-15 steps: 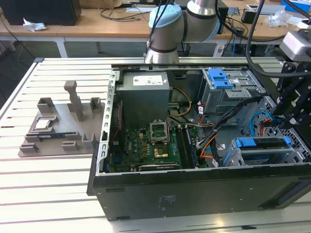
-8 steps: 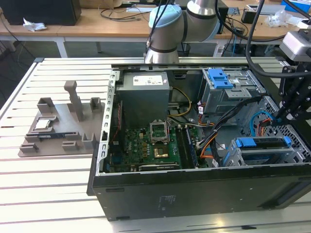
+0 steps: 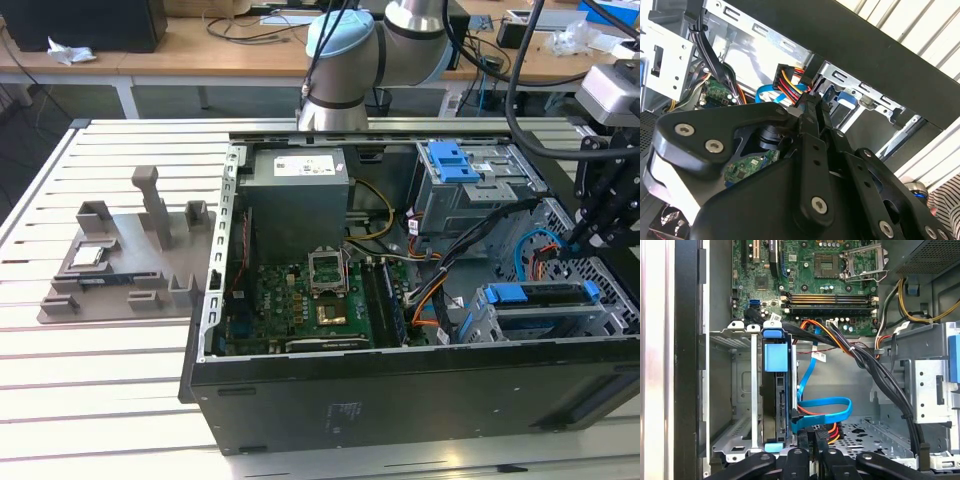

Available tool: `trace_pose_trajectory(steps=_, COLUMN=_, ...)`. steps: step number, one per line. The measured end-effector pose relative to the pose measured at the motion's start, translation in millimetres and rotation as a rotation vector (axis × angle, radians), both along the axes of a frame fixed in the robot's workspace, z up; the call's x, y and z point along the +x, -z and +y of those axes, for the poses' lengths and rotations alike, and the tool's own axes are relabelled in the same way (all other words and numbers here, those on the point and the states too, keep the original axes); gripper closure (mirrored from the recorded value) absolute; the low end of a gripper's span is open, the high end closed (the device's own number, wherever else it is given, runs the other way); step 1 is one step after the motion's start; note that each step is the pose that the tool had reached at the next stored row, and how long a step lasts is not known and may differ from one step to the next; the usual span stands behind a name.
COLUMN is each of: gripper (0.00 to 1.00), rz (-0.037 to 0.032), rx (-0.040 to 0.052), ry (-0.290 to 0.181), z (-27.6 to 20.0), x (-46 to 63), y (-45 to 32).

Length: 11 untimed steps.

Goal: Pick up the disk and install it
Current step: 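Insert the first disk wire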

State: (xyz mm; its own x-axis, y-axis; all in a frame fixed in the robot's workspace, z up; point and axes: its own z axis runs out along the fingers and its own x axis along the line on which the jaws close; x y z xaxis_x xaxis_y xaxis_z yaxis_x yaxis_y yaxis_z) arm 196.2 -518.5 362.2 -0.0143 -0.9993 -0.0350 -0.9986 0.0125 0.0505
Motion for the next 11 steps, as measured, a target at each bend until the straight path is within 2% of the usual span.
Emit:
trace_pose_trajectory(steps=6, gripper=0.83, rz=0.0000, rx=-0.0011, ry=0.000, z=-0.7, x=0.1, y=0.0)
trace_pose_trajectory(steps=11, gripper=0.83, rz=0.0000, rx=-0.0011, ry=0.000, z=-7.5, x=0.0, y=0.0)
